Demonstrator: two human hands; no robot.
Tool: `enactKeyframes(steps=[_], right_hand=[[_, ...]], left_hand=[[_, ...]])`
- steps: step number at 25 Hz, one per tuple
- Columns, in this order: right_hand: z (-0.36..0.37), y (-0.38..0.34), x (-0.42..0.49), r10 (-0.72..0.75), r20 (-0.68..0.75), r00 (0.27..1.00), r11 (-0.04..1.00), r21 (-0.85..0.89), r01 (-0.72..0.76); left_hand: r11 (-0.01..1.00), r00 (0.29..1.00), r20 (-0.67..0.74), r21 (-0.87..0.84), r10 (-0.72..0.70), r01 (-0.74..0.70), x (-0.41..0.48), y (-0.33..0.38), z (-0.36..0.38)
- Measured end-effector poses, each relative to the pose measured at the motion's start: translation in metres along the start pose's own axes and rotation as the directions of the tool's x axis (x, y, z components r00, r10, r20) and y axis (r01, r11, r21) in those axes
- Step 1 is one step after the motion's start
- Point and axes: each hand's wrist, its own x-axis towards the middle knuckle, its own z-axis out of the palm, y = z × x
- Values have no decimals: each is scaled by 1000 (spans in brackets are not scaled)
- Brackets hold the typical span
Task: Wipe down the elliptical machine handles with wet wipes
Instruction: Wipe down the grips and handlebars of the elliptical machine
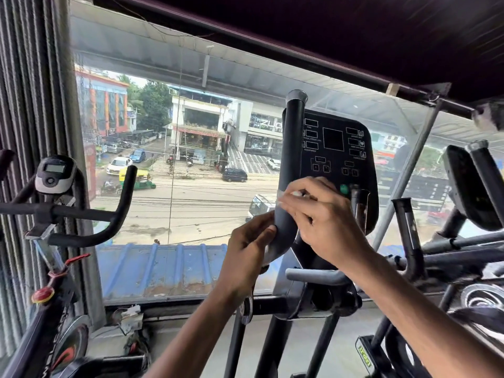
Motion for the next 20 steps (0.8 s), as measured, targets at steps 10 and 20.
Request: enactKeyframes(steps=[10,20], right_hand=[[19,-32,-56,86,-186,979,996,-6,-89],[107,-115,-90,903,-351,249,426,810,-403]], left_hand=[[999,997,68,-45,26,-23,8,-11,-13],[998,999,-23,-51,48,-49,5,-4,4]])
